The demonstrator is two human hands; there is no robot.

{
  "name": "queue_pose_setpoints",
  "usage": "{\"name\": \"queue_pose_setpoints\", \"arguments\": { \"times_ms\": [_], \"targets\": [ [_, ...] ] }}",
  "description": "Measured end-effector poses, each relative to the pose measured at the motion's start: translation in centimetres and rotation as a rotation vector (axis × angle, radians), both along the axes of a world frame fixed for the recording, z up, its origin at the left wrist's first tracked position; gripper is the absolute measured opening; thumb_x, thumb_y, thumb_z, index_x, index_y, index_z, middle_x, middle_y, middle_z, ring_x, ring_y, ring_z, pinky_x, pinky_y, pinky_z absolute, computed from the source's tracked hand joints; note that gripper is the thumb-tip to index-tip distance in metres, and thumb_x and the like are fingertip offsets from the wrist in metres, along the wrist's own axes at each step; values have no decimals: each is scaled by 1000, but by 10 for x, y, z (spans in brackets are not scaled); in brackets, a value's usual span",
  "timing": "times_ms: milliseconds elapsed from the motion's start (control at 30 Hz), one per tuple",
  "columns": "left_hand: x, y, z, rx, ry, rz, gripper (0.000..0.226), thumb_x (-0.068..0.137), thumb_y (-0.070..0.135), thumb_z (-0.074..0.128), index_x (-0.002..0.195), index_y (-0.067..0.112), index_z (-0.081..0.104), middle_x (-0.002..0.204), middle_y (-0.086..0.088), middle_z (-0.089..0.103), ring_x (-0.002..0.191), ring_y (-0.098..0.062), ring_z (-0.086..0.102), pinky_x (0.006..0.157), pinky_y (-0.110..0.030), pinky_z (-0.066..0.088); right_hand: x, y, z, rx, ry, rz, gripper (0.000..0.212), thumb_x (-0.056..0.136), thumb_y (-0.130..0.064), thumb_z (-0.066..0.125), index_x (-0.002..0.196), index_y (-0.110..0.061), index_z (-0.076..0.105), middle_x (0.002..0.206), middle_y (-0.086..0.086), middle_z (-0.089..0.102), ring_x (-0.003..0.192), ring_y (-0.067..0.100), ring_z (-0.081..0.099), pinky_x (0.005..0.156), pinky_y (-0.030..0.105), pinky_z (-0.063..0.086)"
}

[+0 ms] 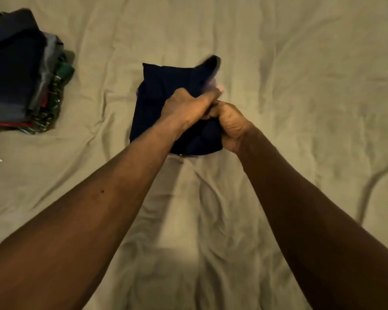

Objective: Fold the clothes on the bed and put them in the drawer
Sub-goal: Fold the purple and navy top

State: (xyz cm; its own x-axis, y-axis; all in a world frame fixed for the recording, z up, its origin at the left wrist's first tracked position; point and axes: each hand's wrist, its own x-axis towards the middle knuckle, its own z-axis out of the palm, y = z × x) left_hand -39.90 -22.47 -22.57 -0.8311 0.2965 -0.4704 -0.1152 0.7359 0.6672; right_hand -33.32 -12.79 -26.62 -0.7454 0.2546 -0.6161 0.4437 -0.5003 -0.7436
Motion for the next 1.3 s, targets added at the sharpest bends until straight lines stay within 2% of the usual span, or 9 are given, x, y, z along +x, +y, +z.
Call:
{"name": "queue_pose_setpoints", "arguments": {
  "times_ms": [200,300,467,567,667,767,900,1100,1300],
  "targets": [
    [-17,8,-14,-112,52,158,47,83,45,77,116,14,66,107,-4,71,97,-25,67,90,-36,57,22,-9,7,-392,62,-301,46,73,1,42,110,-3,68,100,13,73,91,24,70,86,31,56],
    [-17,2,-8,-82,46,165,46,87,32,76,124,11,60,106,-1,65,100,-24,62,90,-36,55,50,-13,0,-305,-60,-340,48,97,-15,51,145,-16,50,142,16,59,129,31,59,91,38,50],
    [12,-30,51,364,-238,214,45,74,13,84,117,11,71,104,-6,78,95,-25,75,89,-42,62,108,-16,7,-92,4,-253,64,83,-32,78,140,-23,51,110,-2,66,102,20,61,89,35,44],
    [48,-65,100,608,-467,254,29,87,4,72,117,1,72,105,-16,77,93,-28,76,81,-37,63,138,-20,44,80,72,-256,92,71,-62,81,148,-26,47,131,-7,67,124,14,62,101,38,46],
    [76,-108,107,696,-722,327,27,82,11,66,105,4,77,96,-17,76,81,-26,75,73,-35,64,170,-13,70,141,185,-192,60,93,-37,72,146,-16,52,141,7,63,133,24,58,111,47,44],
    [91,-144,62,571,-840,416,28,84,11,67,109,4,77,103,-19,77,86,-29,75,75,-36,64,192,-18,64,88,82,-130,51,85,-13,76,133,-7,62,126,14,71,120,30,67,102,45,52],
    [109,-178,-26,147,-434,344,31,90,15,77,120,10,70,114,-12,76,96,-21,73,80,-29,59,194,-42,15,355,-260,-88,49,80,-4,84,126,-8,66,106,14,76,95,29,72,89,42,59],
    [127,-175,-32,-281,355,152,58,83,58,71,129,27,55,124,-3,59,117,-27,58,92,-44,51,178,-54,17,1110,-477,161,42,80,-49,75,116,-28,68,116,4,60,104,31,64,82,39,53],
    [105,-149,-39,-352,138,-107,52,83,37,71,125,15,51,111,-13,70,107,-38,64,83,-39,50,154,-57,33,1390,-596,536,30,92,-45,61,111,-21,59,108,7,69,101,34,65,72,32,37]
  ]
}}
